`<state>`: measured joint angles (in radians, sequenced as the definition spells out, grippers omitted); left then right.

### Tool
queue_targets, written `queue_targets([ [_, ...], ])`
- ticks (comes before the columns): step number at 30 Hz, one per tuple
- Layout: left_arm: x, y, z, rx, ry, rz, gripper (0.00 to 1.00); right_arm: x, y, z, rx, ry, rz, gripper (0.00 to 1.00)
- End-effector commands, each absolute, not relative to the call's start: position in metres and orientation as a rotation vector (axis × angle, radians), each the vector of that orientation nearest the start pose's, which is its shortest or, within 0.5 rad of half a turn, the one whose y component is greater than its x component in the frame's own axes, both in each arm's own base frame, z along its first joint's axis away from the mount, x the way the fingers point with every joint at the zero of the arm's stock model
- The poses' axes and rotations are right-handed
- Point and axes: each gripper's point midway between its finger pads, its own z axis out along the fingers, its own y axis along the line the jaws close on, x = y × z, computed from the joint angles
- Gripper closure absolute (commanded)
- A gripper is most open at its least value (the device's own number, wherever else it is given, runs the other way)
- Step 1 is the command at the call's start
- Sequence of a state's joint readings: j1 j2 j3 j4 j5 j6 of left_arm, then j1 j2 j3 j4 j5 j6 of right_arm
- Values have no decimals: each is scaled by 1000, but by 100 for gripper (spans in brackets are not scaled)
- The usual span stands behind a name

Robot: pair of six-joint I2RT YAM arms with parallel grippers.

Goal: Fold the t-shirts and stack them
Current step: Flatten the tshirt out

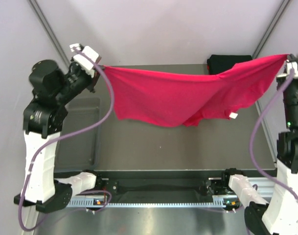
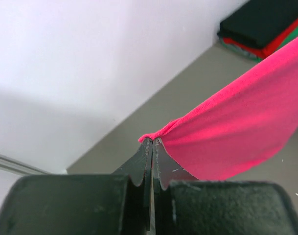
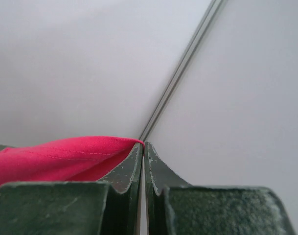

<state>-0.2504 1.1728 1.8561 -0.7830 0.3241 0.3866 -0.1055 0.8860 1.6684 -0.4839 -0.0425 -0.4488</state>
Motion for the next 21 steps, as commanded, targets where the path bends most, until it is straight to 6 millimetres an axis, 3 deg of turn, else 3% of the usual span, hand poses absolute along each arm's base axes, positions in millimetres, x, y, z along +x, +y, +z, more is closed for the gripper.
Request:
queue_targets([
  [1, 255, -108, 552, 709, 1297, -134, 100, 198, -38, 611, -198, 1120, -490, 100],
  [9, 204, -84, 585, 648, 1168, -42, 100, 129, -28, 645, -233, 973, -548, 100],
  [15, 173, -67, 616, 602, 1055, 38, 100, 97, -29, 667, -251, 909, -639, 100],
  [19, 182, -61, 618, 600, 1055, 100, 100, 101, -33, 673, -256, 906, -669, 100],
  [21, 204, -62, 607, 619, 1103, 128, 100, 122, -35, 670, -265, 942, -668, 100],
])
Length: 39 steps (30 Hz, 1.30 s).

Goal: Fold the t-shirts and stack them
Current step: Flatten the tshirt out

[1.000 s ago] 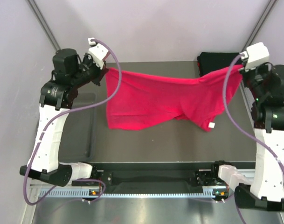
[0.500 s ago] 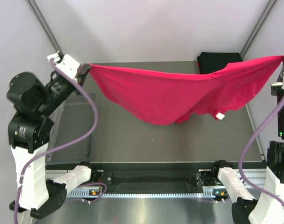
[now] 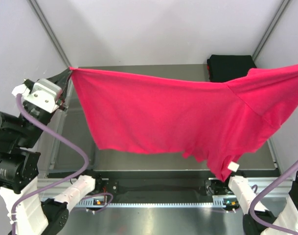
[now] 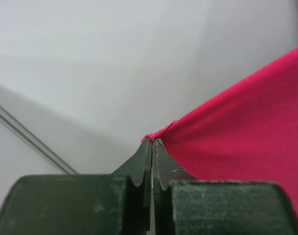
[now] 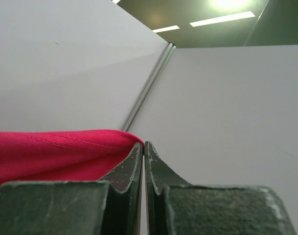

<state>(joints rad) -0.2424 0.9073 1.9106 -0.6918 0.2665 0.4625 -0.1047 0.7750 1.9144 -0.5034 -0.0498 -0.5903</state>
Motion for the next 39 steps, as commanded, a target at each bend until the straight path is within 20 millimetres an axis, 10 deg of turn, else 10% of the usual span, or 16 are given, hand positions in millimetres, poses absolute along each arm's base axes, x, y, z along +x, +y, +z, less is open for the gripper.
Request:
queue_targets([
  [1, 217, -63, 597, 629, 1142, 141, 100, 131, -37, 668, -271, 957, -674, 100],
  [10, 367, -73, 450, 797, 1527, 260, 100, 300, -48, 557, -448, 1236, -664, 100],
  [17, 471, -90, 286, 935, 1775, 248, 100, 438, -51, 371, -660, 1579, -560, 100],
  [23, 555, -104, 169, 988, 1936, 238, 100, 529, -57, 263, -747, 1788, -548, 100],
  [25, 589, -101, 180, 918, 1902, 304, 100, 553, -62, 226, -745, 1869, -556, 100],
  [26, 603, -101, 155, 908, 1933, 318, 100, 566, -62, 239, -730, 1843, -565, 100],
  [29, 643, -96, 165, 786, 1875, 415, 100, 590, -61, 228, -708, 1872, -591, 100],
  [39, 700, -102, 199, 698, 1592, 551, 100, 640, -28, 207, -680, 1812, -668, 100],
])
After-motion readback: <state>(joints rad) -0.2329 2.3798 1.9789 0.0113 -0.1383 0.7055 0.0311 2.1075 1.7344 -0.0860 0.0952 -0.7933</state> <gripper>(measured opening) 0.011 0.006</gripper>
